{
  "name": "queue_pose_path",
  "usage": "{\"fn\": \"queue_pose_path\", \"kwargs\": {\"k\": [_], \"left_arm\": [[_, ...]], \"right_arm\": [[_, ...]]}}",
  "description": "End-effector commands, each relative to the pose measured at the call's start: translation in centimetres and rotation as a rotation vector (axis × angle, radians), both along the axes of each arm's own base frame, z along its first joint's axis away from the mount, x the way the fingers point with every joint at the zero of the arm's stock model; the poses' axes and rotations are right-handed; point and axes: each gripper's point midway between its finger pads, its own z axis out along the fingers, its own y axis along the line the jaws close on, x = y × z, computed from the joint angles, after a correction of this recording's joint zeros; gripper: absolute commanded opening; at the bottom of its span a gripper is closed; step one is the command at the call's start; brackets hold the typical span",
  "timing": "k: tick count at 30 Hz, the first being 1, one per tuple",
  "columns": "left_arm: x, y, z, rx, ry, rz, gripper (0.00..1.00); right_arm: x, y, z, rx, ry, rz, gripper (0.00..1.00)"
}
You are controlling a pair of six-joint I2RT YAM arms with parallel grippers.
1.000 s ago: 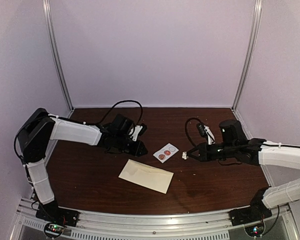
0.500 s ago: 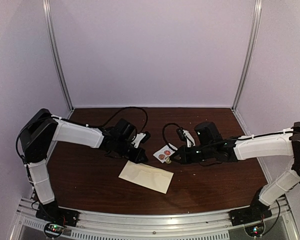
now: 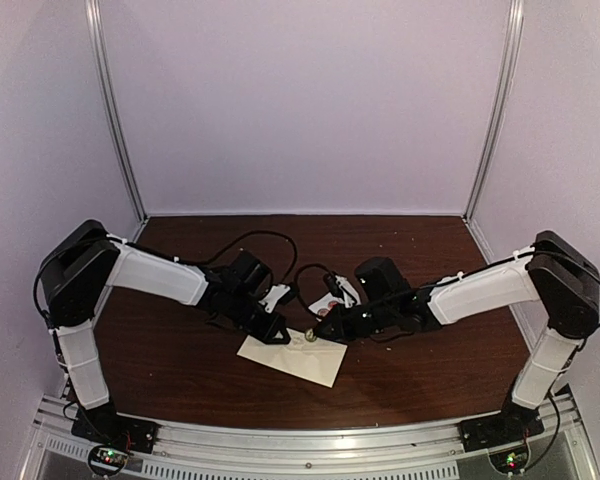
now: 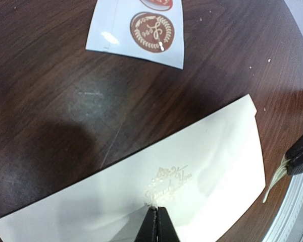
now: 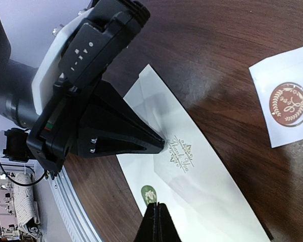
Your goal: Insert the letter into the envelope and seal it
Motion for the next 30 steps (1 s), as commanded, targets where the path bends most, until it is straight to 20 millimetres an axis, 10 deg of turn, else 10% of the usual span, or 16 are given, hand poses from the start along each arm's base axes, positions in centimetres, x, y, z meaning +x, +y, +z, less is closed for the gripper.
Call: {"fn": "queue_pose_path", "kwargs": {"k": [1,30], "left_arm": [[-1.2,0.5,-1.0,0.015,0.026,-0.028,0.02],[-0.8,1.1,-1.9,0.061,0.012,-0.012,0.0]], "right_arm": [[-0.1,2.4,1.0,0.068,-0.004,0.029,0.0],[-0.4,5.1,-3.0,0.064,0.098,0.086,0.0]]}}
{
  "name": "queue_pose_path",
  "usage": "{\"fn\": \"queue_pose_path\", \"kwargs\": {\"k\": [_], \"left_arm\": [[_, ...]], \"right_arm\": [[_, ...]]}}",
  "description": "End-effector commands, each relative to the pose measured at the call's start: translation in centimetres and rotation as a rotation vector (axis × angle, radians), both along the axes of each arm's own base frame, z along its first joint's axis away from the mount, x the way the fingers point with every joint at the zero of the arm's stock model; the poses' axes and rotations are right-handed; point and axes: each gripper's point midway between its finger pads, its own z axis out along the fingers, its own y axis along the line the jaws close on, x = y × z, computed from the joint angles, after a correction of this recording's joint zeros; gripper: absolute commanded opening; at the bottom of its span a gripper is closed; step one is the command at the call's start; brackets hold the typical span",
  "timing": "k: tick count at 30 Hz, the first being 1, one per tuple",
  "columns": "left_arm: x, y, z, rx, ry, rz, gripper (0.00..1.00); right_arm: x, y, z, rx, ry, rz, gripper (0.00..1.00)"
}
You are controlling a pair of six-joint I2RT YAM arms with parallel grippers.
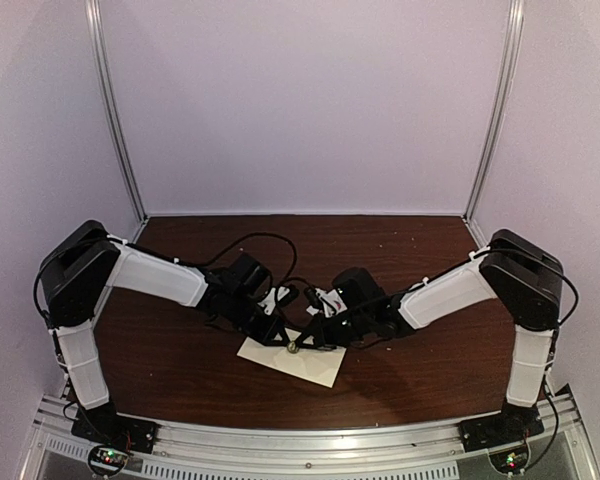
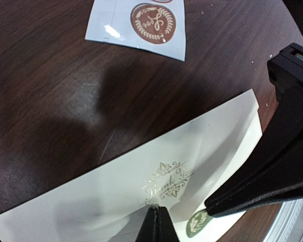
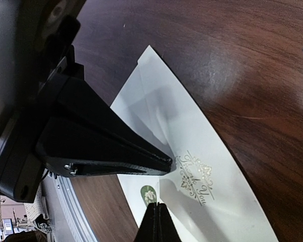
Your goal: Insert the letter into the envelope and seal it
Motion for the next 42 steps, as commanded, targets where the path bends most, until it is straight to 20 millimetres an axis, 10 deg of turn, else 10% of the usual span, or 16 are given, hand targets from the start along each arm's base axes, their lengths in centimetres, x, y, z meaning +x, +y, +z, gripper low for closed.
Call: {"fn": "queue_pose_path", "kwargs": {"k": [1,30,42], "left_arm": [[-0.4,0.7,-1.4,0.05,0.003,-0.009,0.0],[-0.1,0.7,-1.0,0.05,-0.012,-0.008,0.0],[2.2,1.1,2.5,0.048,-0.156,0.052,0.0]], "right_arm": [[0.0,1.2,0.6,0.038,-0.01,0.023,0.0],[1.0,0.1,-3.3,-0.097,-0.01,-0.031,0.0],[0.9,-0.9,-5.1,-0.162,0.001,-0.038,0.0]]}}
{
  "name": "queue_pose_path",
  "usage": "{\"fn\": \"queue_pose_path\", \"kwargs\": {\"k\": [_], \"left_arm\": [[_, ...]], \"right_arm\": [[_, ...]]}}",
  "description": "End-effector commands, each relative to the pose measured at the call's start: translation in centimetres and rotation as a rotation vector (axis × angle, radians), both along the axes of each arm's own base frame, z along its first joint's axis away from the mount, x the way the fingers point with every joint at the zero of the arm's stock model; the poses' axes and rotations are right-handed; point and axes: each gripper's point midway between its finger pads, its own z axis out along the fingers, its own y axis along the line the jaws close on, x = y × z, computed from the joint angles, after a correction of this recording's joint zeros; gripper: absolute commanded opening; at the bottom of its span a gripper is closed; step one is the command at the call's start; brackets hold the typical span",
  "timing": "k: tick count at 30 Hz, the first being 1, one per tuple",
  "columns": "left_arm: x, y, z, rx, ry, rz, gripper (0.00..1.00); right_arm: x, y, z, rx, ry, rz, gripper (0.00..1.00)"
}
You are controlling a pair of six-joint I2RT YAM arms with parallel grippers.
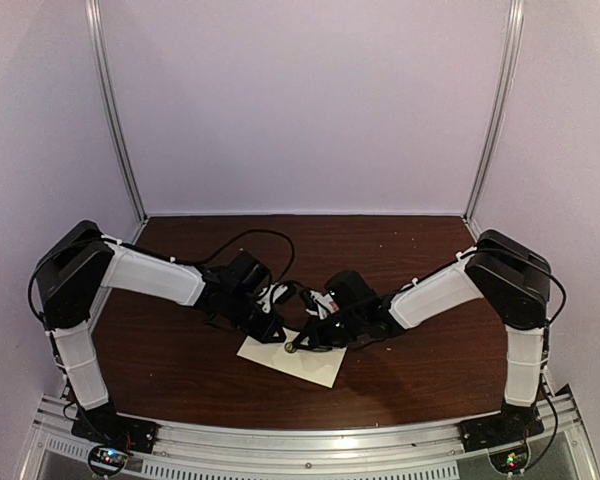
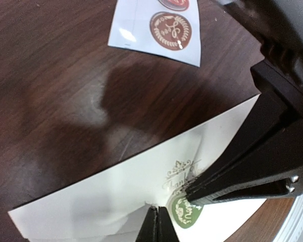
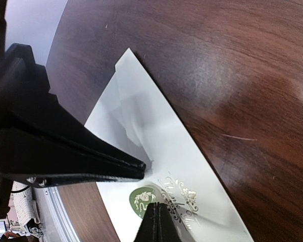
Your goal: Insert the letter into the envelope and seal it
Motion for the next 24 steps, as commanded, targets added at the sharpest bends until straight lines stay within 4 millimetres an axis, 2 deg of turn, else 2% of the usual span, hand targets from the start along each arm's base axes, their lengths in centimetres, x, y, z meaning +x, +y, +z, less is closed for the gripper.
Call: {"fn": "queue_pose_path", "kwargs": {"k": [1,5,8,15,24], "left_arm": [[1.8,0.7,2.7,0.018,-0.13,0.04,0.0],[2.3,0.9,4.3,-0.005,-0.184,0.058,0.0],[1.5,0.0,4.9,-0.068,-0.164,0.021,0.0],[-1.1,-2.2,2.6,-0.091,-0.061,-0.067,0.0],[-2.0,-2.3,0.6,-0.071,-0.004,-0.079,0.0]], "right_arm": [[-0.2,-1.5,-3.2,-0.113,0.02,-0.026,0.0],[-0.3,-1.5,-3.3,-0.116,0.021,-0.025,0.0],[-0.4,-1.6,-3.3,-0.119,0.022,-0.026,0.0],[-0.4,-1.6,-3.3,-0.121,0.023,-0.028,0.0],[-0.5,-1.6,-3.3,-0.121,0.021,-0.026,0.0]]}}
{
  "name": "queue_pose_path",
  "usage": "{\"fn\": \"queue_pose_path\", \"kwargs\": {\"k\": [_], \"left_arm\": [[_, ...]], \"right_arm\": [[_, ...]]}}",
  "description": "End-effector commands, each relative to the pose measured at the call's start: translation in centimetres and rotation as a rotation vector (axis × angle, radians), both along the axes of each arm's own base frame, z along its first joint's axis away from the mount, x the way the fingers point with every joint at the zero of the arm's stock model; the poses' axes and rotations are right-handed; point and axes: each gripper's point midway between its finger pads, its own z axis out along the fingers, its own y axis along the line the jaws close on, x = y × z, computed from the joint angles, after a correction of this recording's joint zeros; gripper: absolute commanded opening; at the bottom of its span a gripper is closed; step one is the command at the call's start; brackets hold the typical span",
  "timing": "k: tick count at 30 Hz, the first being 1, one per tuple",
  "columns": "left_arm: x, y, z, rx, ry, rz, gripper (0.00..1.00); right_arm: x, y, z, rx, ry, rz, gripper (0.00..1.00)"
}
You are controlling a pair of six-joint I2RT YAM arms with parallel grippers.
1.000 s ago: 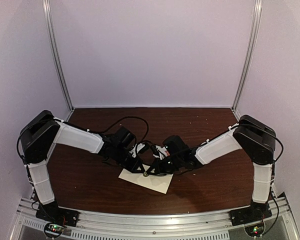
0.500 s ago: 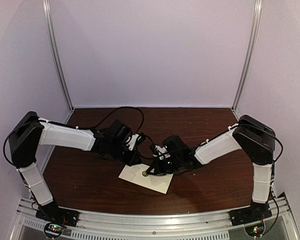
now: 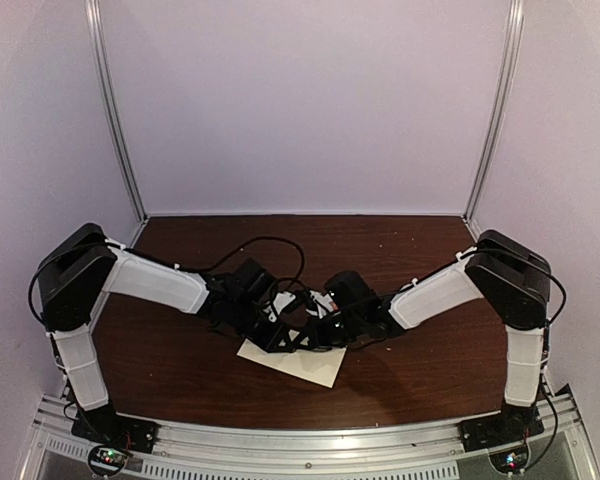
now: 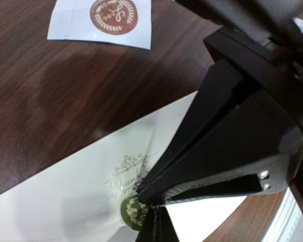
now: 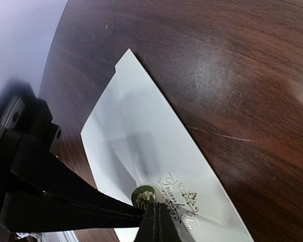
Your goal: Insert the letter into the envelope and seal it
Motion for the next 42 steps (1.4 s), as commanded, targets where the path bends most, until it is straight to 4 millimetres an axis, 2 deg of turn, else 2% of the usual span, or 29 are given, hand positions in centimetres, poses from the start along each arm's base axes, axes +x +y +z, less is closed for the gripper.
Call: {"fn": "queue_pose_path", "kwargs": {"k": [1,8,15,18,21,25,28,35,36,38,42], "left_arm": [[0.2,-0.7,0.0,-0.029,0.0,-0.006,0.0],[-0.1,1.4,-2.6,0.084,0.022,0.041,0.0],[0.6,1.6,-2.4,0.098,-0.007,0.058,0.0],[0.4,1.7,-2.7,0.098,0.011,0.056,0.0],[-0.3,2.0,-3.3,0.103,0.04,0.051,0.0],[-1.3,2.6,-4.0,0.114,0.075,0.044,0.0],[-1.8,3.1,-4.6,0.126,0.1,0.045,0.0],[-1.8,2.8,-4.6,0.119,0.105,0.041,0.0],[-1.9,2.8,-4.6,0.119,0.107,0.041,0.0],[-1.9,2.8,-4.6,0.118,0.109,0.039,0.0],[-1.8,2.7,-4.5,0.116,0.107,0.039,0.0]], "right_arm": [[-0.6,-1.5,-3.3,-0.116,0.032,-0.024,0.0],[-0.5,-1.4,-3.1,-0.109,0.029,-0.021,0.0],[-0.7,-1.5,-3.2,-0.11,0.031,-0.02,0.0],[-0.7,-1.5,-3.2,-0.11,0.03,-0.017,0.0],[-0.7,-1.4,-2.6,-0.097,0.023,-0.015,0.0],[-0.4,-1.1,-0.9,-0.076,0.005,-0.018,0.0],[-0.1,-1.5,0.3,-0.082,-0.023,-0.032,0.09],[0.4,-1.9,3.3,-0.067,-0.082,-0.048,0.25],[0.4,-1.9,3.5,-0.064,-0.086,-0.047,0.24],[0.2,-1.6,3.9,-0.043,-0.087,-0.03,0.13],[-0.4,-0.6,4.3,0.016,-0.061,0.008,0.02]]}}
